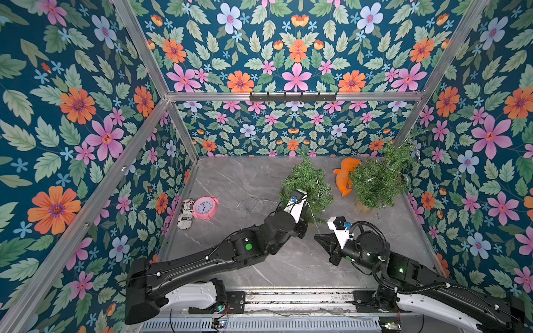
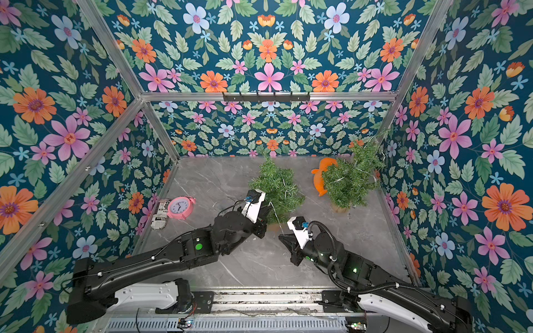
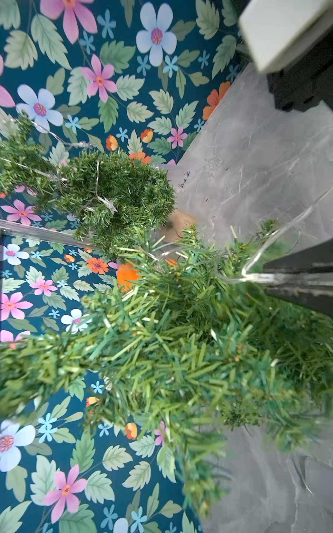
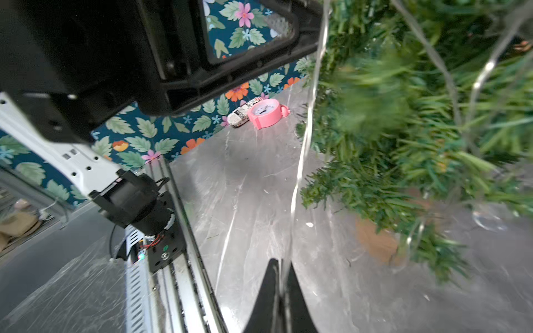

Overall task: Wrap string light around the christmas tree
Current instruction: Wrap the light string around the Christmas tree.

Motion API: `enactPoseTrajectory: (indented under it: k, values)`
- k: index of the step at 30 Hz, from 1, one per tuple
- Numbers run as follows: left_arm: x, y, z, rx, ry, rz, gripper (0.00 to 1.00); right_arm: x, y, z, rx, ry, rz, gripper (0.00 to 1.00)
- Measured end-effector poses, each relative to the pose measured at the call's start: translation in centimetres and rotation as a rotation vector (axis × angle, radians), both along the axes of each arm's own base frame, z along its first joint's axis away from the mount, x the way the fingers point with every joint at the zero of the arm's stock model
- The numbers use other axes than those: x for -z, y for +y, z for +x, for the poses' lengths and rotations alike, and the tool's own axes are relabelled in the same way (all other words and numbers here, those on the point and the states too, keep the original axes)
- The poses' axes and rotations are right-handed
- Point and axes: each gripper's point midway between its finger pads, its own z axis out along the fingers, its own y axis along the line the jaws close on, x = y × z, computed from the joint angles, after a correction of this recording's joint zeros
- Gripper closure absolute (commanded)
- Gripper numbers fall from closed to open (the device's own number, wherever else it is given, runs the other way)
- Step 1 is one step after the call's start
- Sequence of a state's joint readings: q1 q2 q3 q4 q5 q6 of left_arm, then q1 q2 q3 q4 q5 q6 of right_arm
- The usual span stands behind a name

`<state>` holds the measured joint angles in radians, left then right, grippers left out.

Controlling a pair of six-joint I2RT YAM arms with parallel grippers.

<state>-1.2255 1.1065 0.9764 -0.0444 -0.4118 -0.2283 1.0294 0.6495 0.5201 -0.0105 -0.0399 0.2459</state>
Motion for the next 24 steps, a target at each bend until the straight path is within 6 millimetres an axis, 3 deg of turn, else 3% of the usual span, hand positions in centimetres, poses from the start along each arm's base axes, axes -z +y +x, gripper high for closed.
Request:
enactPoseTrajectory:
  k: [7,10,15,20,24]
  values:
    - [-1.7,2.9,-1.7,0.047,-0.056,-0.113,1.00,-6.7,2.5,-2.2,-0.158,-0.126,0.064,1.00]
    - [-1.8,4.0,-1.8,0.024,-0.075,-0.148,1.00,-9.6,3.4,-2.0,-0.178,-0.195,0.063,1.00]
    - [-2.9,6.0,0.0,-0.134,-0.109,-0.175,1.00,-13.6,5.2,-0.3,-0.156,-0.315,0.004,1.00]
    - [-4.2,8.2,2.1,-0.318,-0.138,-0.195,1.00,-17.8,6.8,2.7,-0.068,-0.471,-0.073,1.00]
    - [-4.5,10.4,2.9,-0.423,-0.158,-0.239,1.00,-20.0,8.2,4.9,-0.007,-0.592,-0.141,1.00]
